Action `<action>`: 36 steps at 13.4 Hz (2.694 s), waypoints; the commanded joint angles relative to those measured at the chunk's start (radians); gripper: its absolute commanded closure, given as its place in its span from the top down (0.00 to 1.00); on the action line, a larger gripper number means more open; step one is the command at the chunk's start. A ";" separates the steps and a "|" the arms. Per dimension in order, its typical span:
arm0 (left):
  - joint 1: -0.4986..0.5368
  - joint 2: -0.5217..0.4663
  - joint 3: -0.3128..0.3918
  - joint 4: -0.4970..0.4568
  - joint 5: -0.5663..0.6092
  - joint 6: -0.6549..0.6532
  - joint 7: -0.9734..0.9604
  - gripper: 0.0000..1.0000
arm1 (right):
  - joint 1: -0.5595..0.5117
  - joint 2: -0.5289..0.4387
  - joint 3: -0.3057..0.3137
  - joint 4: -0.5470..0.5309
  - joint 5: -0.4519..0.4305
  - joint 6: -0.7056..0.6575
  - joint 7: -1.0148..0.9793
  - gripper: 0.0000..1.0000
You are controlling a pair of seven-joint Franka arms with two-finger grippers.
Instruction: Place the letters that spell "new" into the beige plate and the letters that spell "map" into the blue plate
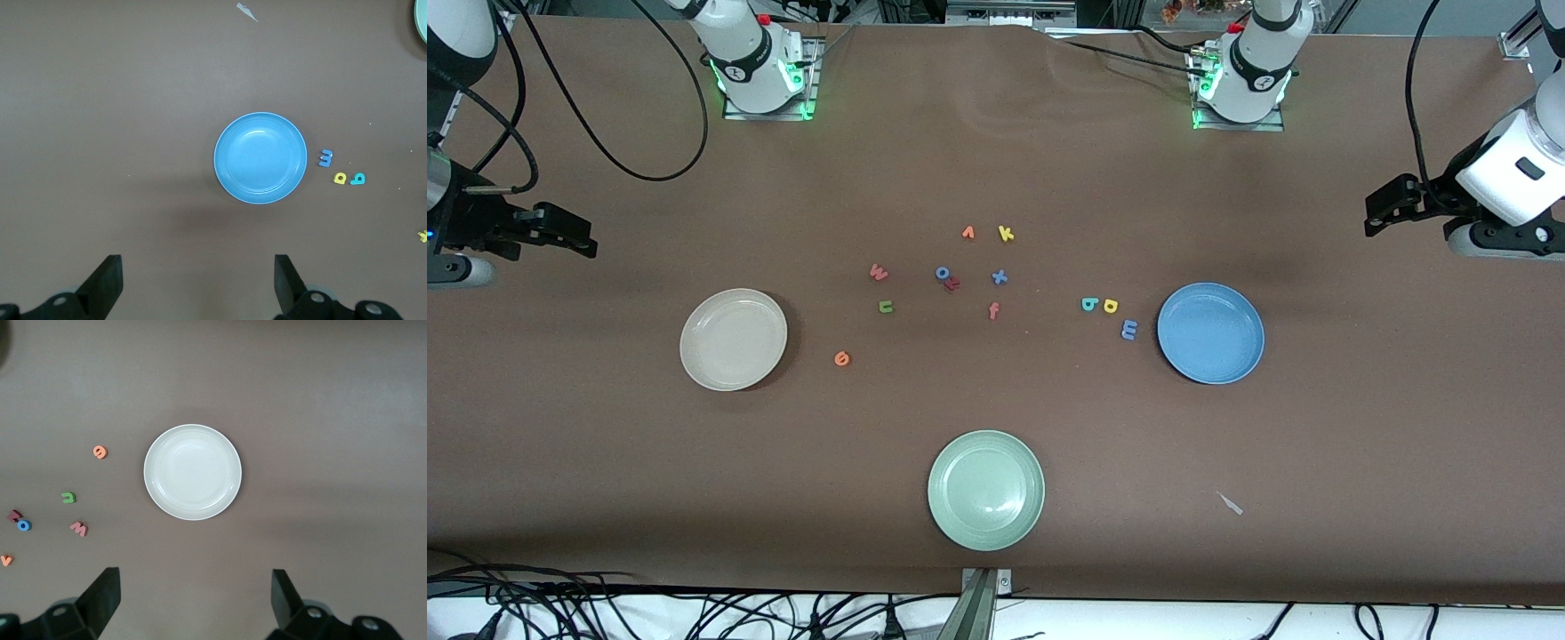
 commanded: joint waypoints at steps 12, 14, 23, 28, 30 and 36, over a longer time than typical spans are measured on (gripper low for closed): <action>-0.001 0.014 -0.002 0.032 -0.008 -0.010 0.021 1.00 | 0.003 -0.001 -0.004 0.010 -0.005 -0.019 0.008 1.00; -0.004 0.014 -0.002 0.032 -0.002 -0.011 0.024 1.00 | 0.003 -0.001 -0.004 0.010 -0.005 -0.017 0.009 1.00; -0.044 0.167 -0.074 0.029 -0.013 -0.022 0.007 1.00 | 0.001 0.003 -0.006 0.012 -0.006 -0.015 0.009 1.00; -0.113 0.354 -0.100 0.029 -0.036 0.140 0.001 1.00 | -0.003 0.005 -0.007 0.014 -0.006 0.000 0.009 1.00; -0.174 0.414 -0.100 0.029 -0.035 0.197 -0.034 1.00 | 0.003 0.008 -0.004 0.012 -0.006 -0.006 0.009 1.00; -0.348 0.585 -0.097 0.013 -0.002 0.398 -0.380 1.00 | 0.029 0.029 0.006 0.007 0.017 -0.009 -0.008 1.00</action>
